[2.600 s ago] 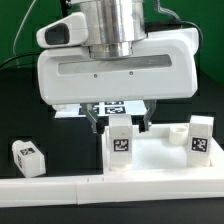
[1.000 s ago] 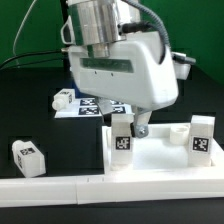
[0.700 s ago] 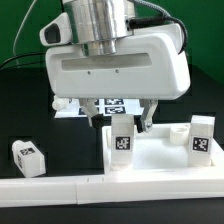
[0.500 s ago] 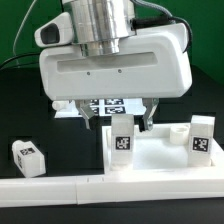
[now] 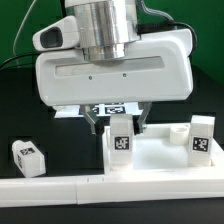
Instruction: Assemble square table
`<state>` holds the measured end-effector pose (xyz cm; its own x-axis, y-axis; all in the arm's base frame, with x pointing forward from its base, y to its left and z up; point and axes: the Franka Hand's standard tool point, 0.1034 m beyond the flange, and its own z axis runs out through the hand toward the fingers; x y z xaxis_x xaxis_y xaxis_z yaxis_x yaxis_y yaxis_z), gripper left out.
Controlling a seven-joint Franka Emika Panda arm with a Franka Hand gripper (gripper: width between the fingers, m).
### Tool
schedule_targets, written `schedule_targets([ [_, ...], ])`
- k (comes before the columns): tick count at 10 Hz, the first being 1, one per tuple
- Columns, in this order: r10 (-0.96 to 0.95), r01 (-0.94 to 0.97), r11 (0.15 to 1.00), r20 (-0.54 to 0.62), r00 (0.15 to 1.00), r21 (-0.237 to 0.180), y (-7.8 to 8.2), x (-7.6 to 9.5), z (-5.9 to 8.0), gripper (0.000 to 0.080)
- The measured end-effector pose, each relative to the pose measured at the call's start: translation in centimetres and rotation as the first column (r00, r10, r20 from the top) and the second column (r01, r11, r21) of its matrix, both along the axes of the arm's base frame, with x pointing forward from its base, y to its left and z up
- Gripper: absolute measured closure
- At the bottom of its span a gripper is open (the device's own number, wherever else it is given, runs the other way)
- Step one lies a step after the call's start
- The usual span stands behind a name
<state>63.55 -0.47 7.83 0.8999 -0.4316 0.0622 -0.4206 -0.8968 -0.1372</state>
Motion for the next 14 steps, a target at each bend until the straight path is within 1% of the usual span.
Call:
schedule_targets([
  [1,-0.082,0.082,0.997,-0.009,0.997,0.008,-0.07,-0.02,-0.01,0.0436],
  [2,-0.146,0.146,0.989,-0.016,0.989,0.015,-0.1,-0.03,-0.02,0.0515],
  [3,-0.245,0.245,0.969,-0.028,0.969,0.024,-0.11,-0.04,-0.03,0.0515],
  [5,-0.478,0.481,0.876,-0.075,0.875,0.025,-0.11,0.01,0.09,0.0515],
  [6,-0.638,0.644,0.764,-0.111,0.762,0.03,-0.25,0.11,0.13,0.0515],
  [7,-0.776,0.789,0.613,-0.153,0.612,0.047,-0.35,0.06,-0.19,0.0515],
  [9,-0.925,0.946,0.321,-0.198,0.324,0.047,0.37,-0.04,-0.31,0.0514],
  [11,-0.925,0.945,0.323,-0.197,0.326,0.047,0.44,-0.05,-0.32,0.0509],
  [12,-0.892,0.91,0.412,-0.182,0.415,0.052,0.36,-0.08,-0.34,0.0509],
  [13,-0.832,0.847,0.528,-0.163,0.53,0.059,0.29,-0.08,-0.33,0.0272],
  [14,-0.712,0.722,0.689,-0.131,0.69,0.062,0.32,-0.1,-0.41,0.0272],
])
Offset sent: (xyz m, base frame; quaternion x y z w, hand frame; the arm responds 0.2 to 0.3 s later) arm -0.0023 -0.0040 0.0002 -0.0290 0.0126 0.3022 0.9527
